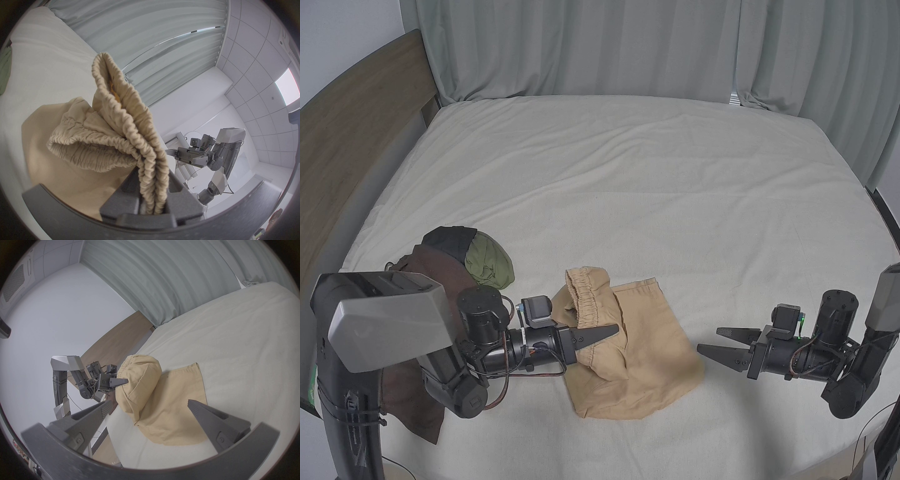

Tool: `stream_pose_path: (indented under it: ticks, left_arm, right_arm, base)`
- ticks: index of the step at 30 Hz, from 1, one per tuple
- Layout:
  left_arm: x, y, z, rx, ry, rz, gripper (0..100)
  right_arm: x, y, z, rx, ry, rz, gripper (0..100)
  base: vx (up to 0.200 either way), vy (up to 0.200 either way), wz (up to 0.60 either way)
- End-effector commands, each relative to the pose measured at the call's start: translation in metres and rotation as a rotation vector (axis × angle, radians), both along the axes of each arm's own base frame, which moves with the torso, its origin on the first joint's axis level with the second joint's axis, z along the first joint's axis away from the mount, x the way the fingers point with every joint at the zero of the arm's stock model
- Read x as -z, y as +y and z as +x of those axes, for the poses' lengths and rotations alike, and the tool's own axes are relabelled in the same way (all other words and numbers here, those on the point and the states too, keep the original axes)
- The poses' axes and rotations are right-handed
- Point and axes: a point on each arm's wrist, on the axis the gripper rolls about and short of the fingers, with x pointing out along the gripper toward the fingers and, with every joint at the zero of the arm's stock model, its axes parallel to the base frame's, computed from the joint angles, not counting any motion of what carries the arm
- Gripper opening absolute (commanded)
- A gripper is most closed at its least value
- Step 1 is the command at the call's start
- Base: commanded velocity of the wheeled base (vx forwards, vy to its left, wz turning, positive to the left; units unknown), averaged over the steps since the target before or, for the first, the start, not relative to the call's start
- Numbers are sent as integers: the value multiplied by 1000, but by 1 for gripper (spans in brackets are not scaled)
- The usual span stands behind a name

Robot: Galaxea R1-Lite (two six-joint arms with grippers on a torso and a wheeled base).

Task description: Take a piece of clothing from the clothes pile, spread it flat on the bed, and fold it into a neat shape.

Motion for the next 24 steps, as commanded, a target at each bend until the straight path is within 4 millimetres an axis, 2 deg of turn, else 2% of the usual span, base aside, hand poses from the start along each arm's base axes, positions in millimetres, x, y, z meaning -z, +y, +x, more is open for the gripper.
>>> stream_pose_path:
  ticks: [1, 10, 16, 24]
  left_arm:
    - [10, -10, 4, 19, 7, -1, 0]
    - [16, -22, 10, 38, 19, -16, 0]
    - [27, -34, 11, 57, 36, -15, 0]
    - [35, -37, 15, 57, 42, -12, 0]
  right_arm:
    - [-3, -1, 5, 12, -13, 11, 100]
    - [-6, -3, 9, 27, -21, 26, 100]
    - [-10, -4, 9, 28, -34, 31, 100]
    - [-10, -5, 11, 33, -39, 33, 100]
  base:
    - [0, 0, 0]
    - [0, 0, 0]
    - [0, 0, 0]
    - [0, 0, 0]
